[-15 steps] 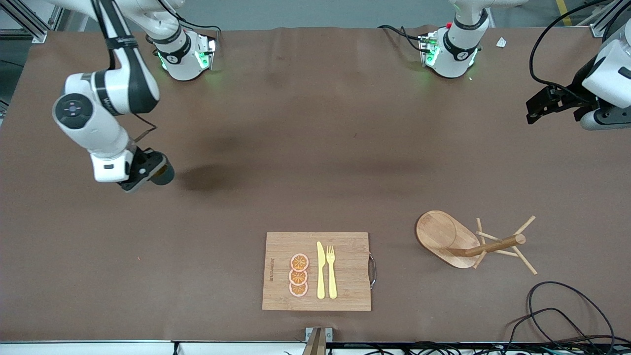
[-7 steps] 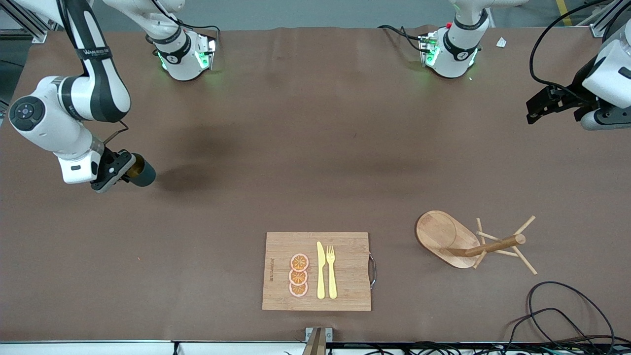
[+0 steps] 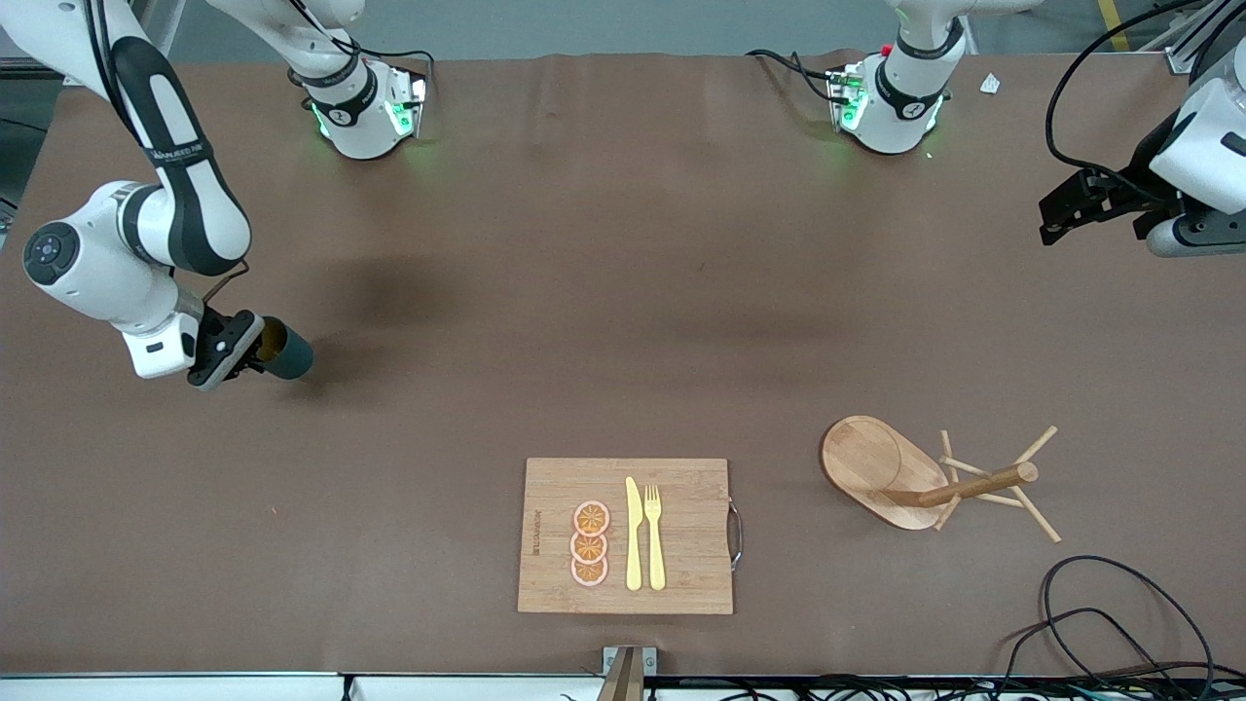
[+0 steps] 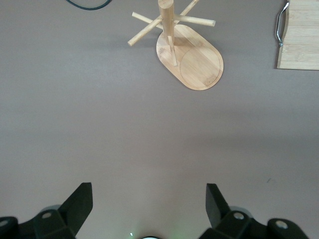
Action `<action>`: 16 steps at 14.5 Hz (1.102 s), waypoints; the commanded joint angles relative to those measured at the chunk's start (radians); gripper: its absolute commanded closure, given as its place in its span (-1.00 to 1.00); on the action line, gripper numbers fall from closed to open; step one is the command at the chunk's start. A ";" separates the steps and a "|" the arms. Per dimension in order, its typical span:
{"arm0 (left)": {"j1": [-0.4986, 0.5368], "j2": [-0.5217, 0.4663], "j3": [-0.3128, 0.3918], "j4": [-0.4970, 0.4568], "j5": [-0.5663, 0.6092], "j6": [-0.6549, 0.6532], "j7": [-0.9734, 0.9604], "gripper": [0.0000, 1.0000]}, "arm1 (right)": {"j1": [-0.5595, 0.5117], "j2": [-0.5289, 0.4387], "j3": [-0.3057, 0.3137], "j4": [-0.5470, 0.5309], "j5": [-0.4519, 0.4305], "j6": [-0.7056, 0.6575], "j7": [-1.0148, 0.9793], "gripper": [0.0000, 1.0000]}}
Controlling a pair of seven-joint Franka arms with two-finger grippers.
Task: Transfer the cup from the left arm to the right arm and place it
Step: 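Carry the teal mug with the right gripper toward the right arm's side, then lower the teal mug onto the table with the right gripper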
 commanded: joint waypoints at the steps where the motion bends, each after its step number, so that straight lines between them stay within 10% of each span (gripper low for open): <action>1: 0.006 0.004 -0.007 0.017 -0.005 -0.010 -0.006 -1.00 | -0.059 0.027 0.020 0.020 0.033 0.001 -0.079 1.00; 16: 0.011 0.004 -0.007 0.017 -0.005 -0.010 0.003 -1.00 | -0.074 0.050 0.022 -0.040 0.117 0.136 -0.084 1.00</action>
